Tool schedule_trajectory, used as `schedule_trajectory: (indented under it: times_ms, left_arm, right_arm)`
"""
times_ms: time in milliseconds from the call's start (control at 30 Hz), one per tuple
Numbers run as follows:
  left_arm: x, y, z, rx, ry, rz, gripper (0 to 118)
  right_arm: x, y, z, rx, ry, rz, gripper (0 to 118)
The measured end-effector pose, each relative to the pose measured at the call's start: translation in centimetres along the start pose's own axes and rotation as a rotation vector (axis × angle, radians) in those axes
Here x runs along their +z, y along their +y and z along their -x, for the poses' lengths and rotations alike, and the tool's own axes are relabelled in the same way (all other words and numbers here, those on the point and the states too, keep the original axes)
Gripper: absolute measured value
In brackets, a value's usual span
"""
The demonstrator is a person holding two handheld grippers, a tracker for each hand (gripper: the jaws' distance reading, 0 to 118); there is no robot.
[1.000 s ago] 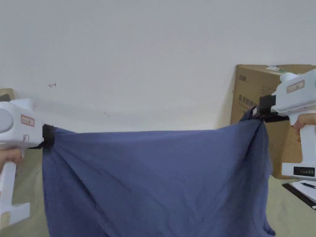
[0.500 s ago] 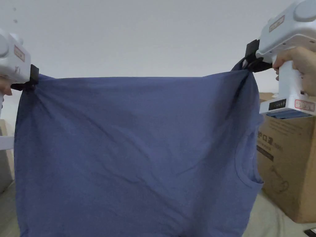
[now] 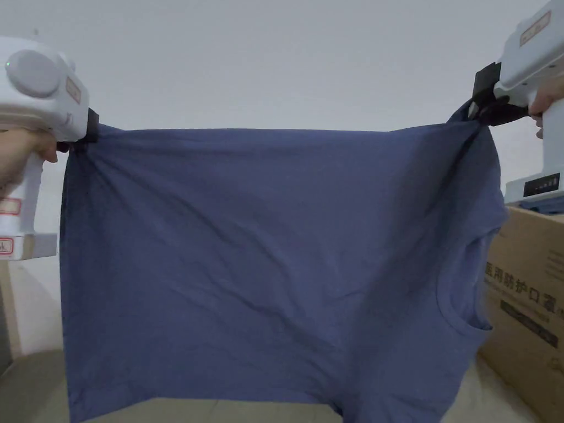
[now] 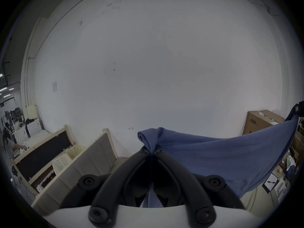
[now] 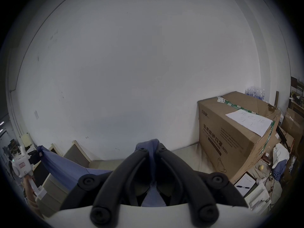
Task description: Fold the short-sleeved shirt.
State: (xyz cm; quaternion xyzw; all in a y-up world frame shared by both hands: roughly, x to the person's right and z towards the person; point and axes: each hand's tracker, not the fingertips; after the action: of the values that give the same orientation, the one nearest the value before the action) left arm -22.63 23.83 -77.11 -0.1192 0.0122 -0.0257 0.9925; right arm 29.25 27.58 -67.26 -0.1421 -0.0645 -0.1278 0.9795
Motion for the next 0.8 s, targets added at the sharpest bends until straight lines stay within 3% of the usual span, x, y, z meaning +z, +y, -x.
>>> schedule_trajectory:
  times_ms: [67,200,367,433,533,667,800]
  left_arm:
    - [-2.3,-2.9,-0.5,-0.019,-0.008,0.054,0]
    - [-7.4,-10.5,-1.5,-0.025,0.009,0.173,0]
    - [-13.3,-22.9,-2.3,-0.017,0.004,0.37,0]
    - [-15.1,-28.6,-3.0,-0.035,0.019,0.46,0]
    - [-15.1,-36.4,-3.5,-0.04,0.019,0.516,0]
    - [-15.1,-44.2,-2.5,-0.048,0.014,0.689,0]
    - [-11.2,-47.7,-0.6,0.058,0.035,0.658,0]
  right_arm:
    - [-2.6,-2.5,-0.5,0.018,-0.03,0.059,3]
    - [-8.7,-9.5,-2.5,-0.019,-0.024,0.184,3]
    - [-16.4,-20.4,-5.2,-0.048,-0.071,0.375,3]
    - [-19.6,-25.4,-6.3,-0.025,-0.076,0.456,3]
    - [-22.4,-32.8,-7.5,-0.043,-0.116,0.606,3]
    - [-22.9,-40.9,-9.7,-0.135,-0.116,0.703,3]
    - [-19.4,-45.4,-10.8,-0.169,-0.07,0.731,3]
